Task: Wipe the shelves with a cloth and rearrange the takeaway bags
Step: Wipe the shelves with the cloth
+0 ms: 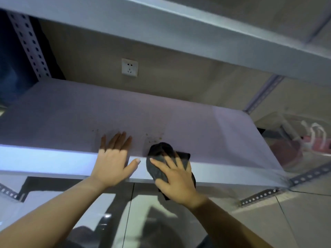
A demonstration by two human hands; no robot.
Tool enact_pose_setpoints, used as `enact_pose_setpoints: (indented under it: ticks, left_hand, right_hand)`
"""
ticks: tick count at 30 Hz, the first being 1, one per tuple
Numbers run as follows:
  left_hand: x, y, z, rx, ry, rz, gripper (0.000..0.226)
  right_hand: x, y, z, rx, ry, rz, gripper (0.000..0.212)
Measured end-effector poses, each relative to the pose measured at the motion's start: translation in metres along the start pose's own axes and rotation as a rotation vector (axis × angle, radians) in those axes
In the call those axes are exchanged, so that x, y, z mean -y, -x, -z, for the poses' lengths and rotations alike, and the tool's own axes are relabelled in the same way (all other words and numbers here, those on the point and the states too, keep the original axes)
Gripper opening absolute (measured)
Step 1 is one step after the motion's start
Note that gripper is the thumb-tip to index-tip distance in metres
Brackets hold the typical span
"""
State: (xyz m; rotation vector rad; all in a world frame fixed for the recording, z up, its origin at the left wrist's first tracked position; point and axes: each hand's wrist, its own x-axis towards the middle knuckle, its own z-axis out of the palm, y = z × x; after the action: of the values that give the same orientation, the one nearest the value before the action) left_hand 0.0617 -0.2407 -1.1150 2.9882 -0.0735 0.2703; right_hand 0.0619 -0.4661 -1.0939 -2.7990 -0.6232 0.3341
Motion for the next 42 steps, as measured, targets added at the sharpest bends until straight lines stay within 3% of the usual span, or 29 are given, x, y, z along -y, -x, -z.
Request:
enact_pose_setpoints:
  ticks: [5, 9, 16, 20, 24, 27, 31, 35, 42]
  left_hand:
    - [0.069, 0.007, 0.018, -0.058, -0.096, 0.027, 0.079]
    - [0.113, 0.011, 0.022, 0.005, -0.162, 0.063, 0.086]
    - [0.133, 0.016, 0.024, 0.029, -0.046, 0.115, 0.084]
    - [0.135, 0.018, 0.022, 0.022, -0.010, 0.091, 0.081]
    - [0.139, 0.014, 0.016, -0.016, -0.019, 0.091, 0.080]
    - [0.140, 0.013, 0.011, -0.009, -0.021, 0.099, 0.079]
    - [0.140, 0.013, 0.009, 0.005, -0.032, 0.118, 0.082]
    - [0.139, 0.012, 0.010, -0.017, -0.015, 0.181, 0.084]
    - [0.140, 0.011, 0.005, -0.073, -0.057, 0.231, 0.092]
  right_hand:
    - [0.003, -0.034, 0.005, -0.134, 0.010, -0.023, 0.065]
    - [0.018, -0.051, 0.001, -0.271, -0.035, -0.253, 0.062]
    - [0.067, -0.046, -0.015, -0.214, -0.121, -0.568, 0.058]
    - [0.080, -0.045, -0.020, -0.141, -0.066, -0.444, 0.060]
    - [0.048, -0.050, -0.007, -0.178, 0.009, -0.112, 0.070]
    - [0.023, -0.060, 0.003, -0.138, 0.023, 0.023, 0.070]
    - [0.001, -0.091, 0.014, -0.106, 0.046, 0.021, 0.072]
    - [-0.019, -0.137, 0.025, -0.186, 0.031, -0.007, 0.076]
    - [-0.060, -0.271, 0.052, -0.208, -0.032, -0.113, 0.083]
